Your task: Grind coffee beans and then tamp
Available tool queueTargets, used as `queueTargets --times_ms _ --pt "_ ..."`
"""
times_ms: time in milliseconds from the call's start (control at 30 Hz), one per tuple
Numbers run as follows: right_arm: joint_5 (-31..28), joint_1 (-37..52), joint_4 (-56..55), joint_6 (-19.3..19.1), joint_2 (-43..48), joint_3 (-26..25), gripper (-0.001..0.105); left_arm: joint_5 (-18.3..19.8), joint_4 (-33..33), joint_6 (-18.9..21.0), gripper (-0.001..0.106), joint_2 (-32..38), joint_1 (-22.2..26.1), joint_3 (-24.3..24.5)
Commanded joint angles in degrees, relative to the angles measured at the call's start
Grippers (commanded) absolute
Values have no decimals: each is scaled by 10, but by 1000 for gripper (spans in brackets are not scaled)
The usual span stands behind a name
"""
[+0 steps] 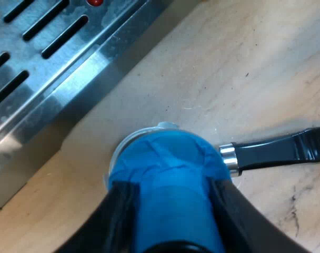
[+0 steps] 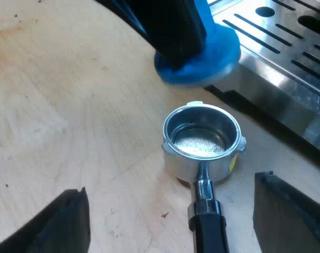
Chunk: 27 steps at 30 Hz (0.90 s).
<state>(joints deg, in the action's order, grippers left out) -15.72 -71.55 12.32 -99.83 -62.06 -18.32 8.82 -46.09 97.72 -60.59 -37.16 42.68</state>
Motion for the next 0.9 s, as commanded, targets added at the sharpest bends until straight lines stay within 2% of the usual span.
queueTargets --times_ms 33,233,600,900 --pt "7 -1 7 -3 1 -2 66 -17 -5 2 0 15 0 5" --pt "7 -1 7 -3 1 -2 66 -43 -23 10 0 19 6 5" --pt "7 -1 7 -3 1 -2 66 -43 -29 -2 0 19 114 5" --pt "7 -1 17 -3 1 -2 66 -57 -13 0 0 6 116 -11"
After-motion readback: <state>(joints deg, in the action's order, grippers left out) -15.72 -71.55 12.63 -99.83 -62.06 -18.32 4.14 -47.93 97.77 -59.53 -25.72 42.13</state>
